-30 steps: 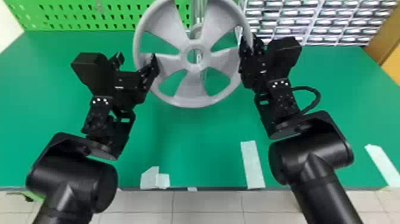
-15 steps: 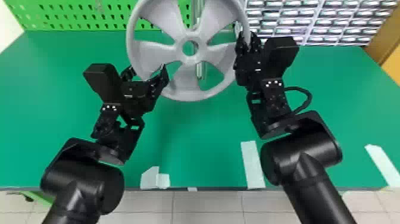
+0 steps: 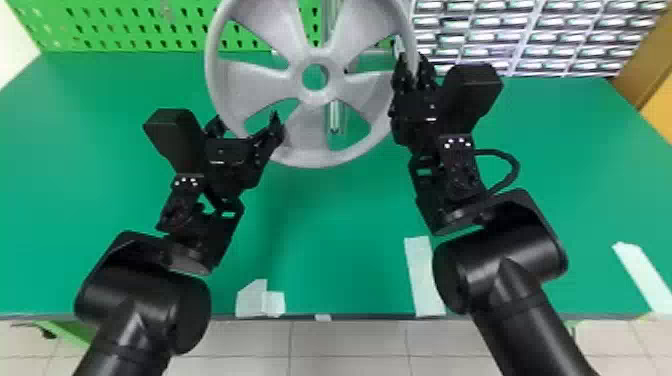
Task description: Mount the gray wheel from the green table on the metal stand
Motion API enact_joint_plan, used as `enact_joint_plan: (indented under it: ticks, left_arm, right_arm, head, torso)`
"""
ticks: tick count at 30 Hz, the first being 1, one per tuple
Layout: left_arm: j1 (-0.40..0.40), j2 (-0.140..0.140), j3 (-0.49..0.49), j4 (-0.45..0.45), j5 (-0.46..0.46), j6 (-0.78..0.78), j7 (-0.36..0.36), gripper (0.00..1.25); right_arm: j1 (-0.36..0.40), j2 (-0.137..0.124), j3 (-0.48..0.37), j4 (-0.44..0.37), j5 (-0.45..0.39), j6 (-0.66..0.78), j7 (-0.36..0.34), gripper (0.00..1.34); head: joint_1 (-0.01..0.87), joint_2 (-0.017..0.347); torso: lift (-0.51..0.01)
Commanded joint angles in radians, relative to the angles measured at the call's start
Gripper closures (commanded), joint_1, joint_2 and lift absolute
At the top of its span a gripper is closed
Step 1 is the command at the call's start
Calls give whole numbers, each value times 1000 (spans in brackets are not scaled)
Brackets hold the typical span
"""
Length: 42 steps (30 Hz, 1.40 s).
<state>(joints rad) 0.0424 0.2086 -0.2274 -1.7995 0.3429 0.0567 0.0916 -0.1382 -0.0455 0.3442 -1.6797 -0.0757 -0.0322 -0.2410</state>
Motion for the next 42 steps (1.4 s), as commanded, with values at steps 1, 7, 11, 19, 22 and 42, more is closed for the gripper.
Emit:
enact_joint_plan:
  ticks: [1, 7, 11, 19, 22, 42]
  left_arm:
    - [-6, 0, 2, 17, 4, -11, -1, 389]
    - [-15, 0, 7, 45, 16, -32, -3, 389]
    - [-24, 0, 8, 58, 16, -41, -6, 421]
    - [-39, 0, 8, 92, 19, -63, -6, 527]
    - [-45, 0, 10, 108, 28, -80, -6, 527]
    - [-88, 0, -3, 154, 45, -94, -46, 760]
  right_arm:
    - [0, -1, -2, 0, -3, -3, 0, 1150]
    - [3, -1, -4, 0, -6, -11, 0, 1150]
    - [3, -2, -4, 0, -6, -11, 0, 1150]
    - [8, -5, 1, 0, -6, -11, 0, 1148]
    - [9, -5, 6, 0, -6, -11, 0, 1148]
    - [14, -7, 6, 0, -3, -20, 0, 1148]
  head:
    - [867, 52]
    - [867, 52]
    - [867, 52]
    - [867, 52]
    - [867, 52]
    - [867, 52]
  torso:
    - [-100]
    - [-100]
    - [-100]
    - [-100]
    - [-100]
    - [-100]
